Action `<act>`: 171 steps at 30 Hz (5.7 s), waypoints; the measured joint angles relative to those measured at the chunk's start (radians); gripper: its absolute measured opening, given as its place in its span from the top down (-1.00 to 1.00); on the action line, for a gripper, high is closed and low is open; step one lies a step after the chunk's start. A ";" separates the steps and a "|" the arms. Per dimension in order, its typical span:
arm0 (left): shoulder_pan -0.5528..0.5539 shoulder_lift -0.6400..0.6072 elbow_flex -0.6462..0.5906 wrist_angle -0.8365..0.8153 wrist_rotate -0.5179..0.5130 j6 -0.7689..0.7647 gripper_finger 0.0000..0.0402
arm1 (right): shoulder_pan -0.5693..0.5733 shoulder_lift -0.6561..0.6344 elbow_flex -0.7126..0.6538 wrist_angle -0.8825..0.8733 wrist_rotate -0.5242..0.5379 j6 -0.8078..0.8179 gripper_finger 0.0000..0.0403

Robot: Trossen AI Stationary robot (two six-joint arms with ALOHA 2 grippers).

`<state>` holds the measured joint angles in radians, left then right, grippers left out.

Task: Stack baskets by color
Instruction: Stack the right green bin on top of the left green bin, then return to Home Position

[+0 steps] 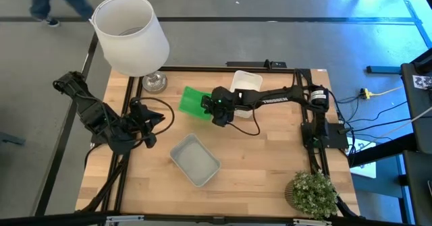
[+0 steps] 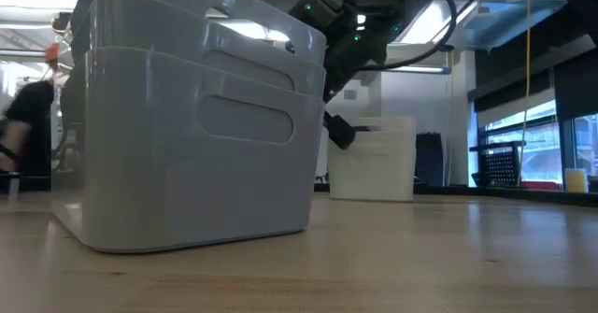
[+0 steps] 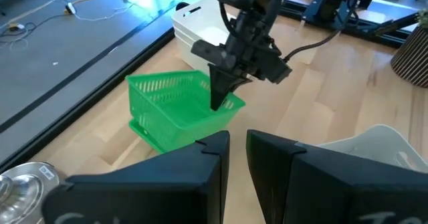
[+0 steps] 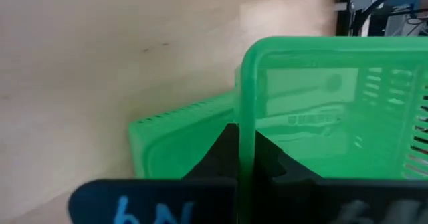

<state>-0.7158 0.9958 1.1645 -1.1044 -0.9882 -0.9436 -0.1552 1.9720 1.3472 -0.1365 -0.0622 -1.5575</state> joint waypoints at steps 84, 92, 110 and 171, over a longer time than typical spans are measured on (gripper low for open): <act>0.000 0.000 0.000 -0.001 -0.013 -0.023 0.78 | 0.006 -0.028 -0.003 -0.186 0.136 0.135 0.72; 0.000 0.000 0.000 -0.001 0.005 -0.023 0.78 | 0.010 -0.078 0.000 -0.202 0.097 0.168 0.72; 0.000 0.000 0.000 -0.001 0.010 -0.023 0.78 | -0.015 -0.082 -0.001 -0.212 0.093 0.403 0.72; 0.000 0.000 0.000 -0.002 0.010 -0.023 0.78 | 0.004 -0.209 0.000 -0.164 0.096 0.649 0.55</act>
<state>-0.7161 0.9959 1.1645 -1.1060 -0.9783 -0.9661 -0.1516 1.7634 1.3468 -0.3001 0.0340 -0.9084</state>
